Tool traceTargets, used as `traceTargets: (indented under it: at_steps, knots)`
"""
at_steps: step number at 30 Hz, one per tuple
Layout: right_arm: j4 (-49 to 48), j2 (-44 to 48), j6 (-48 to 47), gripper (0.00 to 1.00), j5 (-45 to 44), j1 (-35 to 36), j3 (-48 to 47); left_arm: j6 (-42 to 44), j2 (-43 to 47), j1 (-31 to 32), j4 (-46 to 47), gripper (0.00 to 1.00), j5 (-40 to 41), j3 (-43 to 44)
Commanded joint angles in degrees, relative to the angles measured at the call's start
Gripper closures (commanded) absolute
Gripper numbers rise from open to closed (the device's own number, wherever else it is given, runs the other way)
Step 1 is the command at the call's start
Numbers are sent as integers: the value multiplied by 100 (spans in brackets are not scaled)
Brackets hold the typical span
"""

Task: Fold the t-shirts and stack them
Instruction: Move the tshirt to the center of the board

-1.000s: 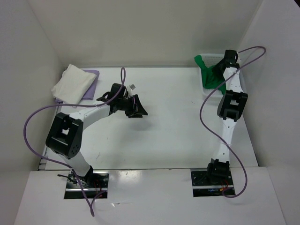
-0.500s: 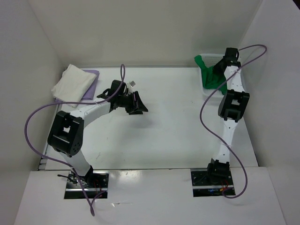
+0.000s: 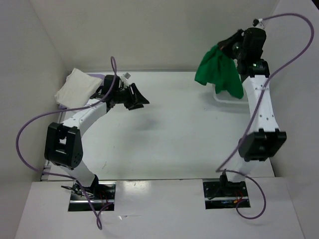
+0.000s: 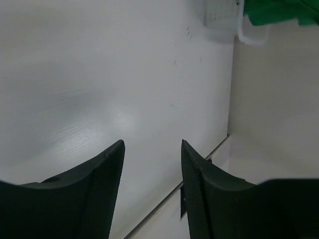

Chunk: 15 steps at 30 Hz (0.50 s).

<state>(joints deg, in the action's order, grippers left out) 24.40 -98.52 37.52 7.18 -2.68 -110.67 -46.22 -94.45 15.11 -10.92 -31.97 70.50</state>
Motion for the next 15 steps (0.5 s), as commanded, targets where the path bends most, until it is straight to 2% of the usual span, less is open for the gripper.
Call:
traceTargets:
  at_steps: [1,6,8,10,12,13,15]
  knots:
    - [-885,1247,-157,100,729,864,-550,-317,445,-377,195,43,-108,289]
    - [-1533,1450,473,100,1908,1918,-1105,-800,823,-1290,283,43,-108,-245]
    - [-1815,1450,773,100,2504,2078,-1184,-1002,1059,-1815,353,43,-161,-483]
    - [-2141,1397,986,100,2692,2183,-1124,-1056,1209,-2151,353,42,-161,-712]
    - [-2299,1458,1134,100,2692,2184,-513,-1056,1429,-2555,301,42,-161,-791]
    - [-2717,1458,1422,100,2831,1914,-160,-1056,1534,-2679,240,42,-109,-792]
    - [-3080,1616,1705,100,2981,1719,1105,-1056,1535,-2935,239,42,-108,-854]
